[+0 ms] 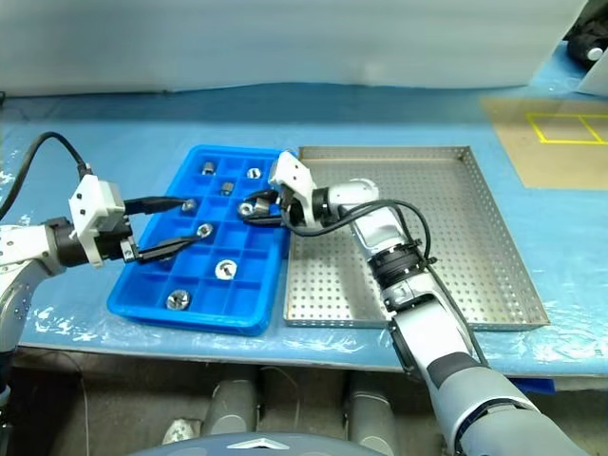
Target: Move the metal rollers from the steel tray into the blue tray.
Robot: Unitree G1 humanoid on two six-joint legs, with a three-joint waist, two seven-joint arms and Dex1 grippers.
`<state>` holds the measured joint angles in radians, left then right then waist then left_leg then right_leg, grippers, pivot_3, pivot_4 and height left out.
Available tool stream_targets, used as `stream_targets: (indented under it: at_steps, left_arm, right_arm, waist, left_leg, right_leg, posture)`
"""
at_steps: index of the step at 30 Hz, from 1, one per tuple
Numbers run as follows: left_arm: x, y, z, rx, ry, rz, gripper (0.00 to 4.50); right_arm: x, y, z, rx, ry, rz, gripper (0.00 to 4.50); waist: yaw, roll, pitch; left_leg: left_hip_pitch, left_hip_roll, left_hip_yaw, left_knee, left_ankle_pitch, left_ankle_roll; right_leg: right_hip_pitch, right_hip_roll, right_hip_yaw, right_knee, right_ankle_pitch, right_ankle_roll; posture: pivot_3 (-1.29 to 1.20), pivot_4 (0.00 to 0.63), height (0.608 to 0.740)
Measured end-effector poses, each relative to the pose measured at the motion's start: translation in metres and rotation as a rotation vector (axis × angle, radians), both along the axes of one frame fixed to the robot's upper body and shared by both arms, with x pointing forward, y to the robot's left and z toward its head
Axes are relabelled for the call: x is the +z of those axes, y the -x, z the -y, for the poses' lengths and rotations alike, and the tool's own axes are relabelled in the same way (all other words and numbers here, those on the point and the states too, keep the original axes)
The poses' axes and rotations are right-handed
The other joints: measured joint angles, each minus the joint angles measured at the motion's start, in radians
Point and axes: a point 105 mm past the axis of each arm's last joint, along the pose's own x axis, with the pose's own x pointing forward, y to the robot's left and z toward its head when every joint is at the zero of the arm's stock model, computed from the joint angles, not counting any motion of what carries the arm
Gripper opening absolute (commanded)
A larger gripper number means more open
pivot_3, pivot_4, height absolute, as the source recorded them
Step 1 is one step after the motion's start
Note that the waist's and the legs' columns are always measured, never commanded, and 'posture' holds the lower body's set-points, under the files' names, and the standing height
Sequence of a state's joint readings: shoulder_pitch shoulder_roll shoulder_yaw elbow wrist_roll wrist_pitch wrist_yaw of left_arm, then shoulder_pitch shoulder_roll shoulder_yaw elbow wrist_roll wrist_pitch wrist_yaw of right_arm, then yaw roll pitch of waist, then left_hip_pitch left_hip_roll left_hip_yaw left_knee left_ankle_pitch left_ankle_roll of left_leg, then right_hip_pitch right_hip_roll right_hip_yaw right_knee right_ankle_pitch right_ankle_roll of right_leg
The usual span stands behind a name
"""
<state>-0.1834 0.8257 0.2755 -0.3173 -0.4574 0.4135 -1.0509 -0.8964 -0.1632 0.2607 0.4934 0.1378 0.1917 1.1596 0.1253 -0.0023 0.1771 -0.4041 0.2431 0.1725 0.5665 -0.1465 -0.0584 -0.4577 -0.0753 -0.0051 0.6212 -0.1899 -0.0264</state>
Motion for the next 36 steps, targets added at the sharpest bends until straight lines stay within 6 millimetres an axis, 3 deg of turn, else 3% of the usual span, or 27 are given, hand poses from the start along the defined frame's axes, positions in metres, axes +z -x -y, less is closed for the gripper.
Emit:
stream_targets:
  at_steps: [14, 20, 31, 36]
  left_arm:
    - [0.006, -0.001, 0.003, -0.002, 0.008, 0.015, 3.75]
    - [0.009, -0.005, 0.006, -0.018, 0.01, 0.017, 3.75]
    - [0.007, -0.008, 0.012, -0.049, 0.007, 0.006, 3.75]
    - [0.007, -0.011, 0.023, -0.087, 0.029, 0.007, 3.75]
  right_arm:
    - [-0.021, -0.008, 0.006, -0.036, 0.047, -0.02, 1.71]
    - [-0.016, -0.005, 0.003, -0.021, 0.03, 0.008, 3.67]
    - [-0.006, -0.01, 0.006, -0.066, 0.005, 0.027, 3.67]
    - [0.008, -0.022, 0.035, -0.127, 0.009, 0.037, 3.67]
  waist:
    - [0.002, 0.0, 0.0]
    - [0.0, 0.0, 0.0]
    - [-0.001, 0.0, 0.0]
    - [0.002, 0.0, 0.0]
  left_leg:
    - [0.0, 0.0, 0.0, 0.0, 0.001, -0.001]
    - [0.0, 0.0, 0.0, 0.0, 0.001, -0.001]
    - [0.0, 0.0, -0.001, 0.0, 0.001, -0.002]
    - [0.0, -0.001, -0.001, 0.001, 0.001, -0.002]
  right_leg:
    - [0.0, 0.0, 0.0, 0.001, 0.0, 0.0]
    - [0.0, 0.0, 0.0, 0.002, 0.0, 0.0]
    - [0.0, 0.0, 0.0, 0.002, 0.0, 0.0]
    - [0.001, 0.0, 0.0, 0.002, 0.0, 0.0]
  posture:
    - [0.23, 0.15, 0.74]
    - [0.22, 0.15, 0.74]
    - [0.18, 0.15, 0.74]
    - [0.12, 0.15, 0.74]
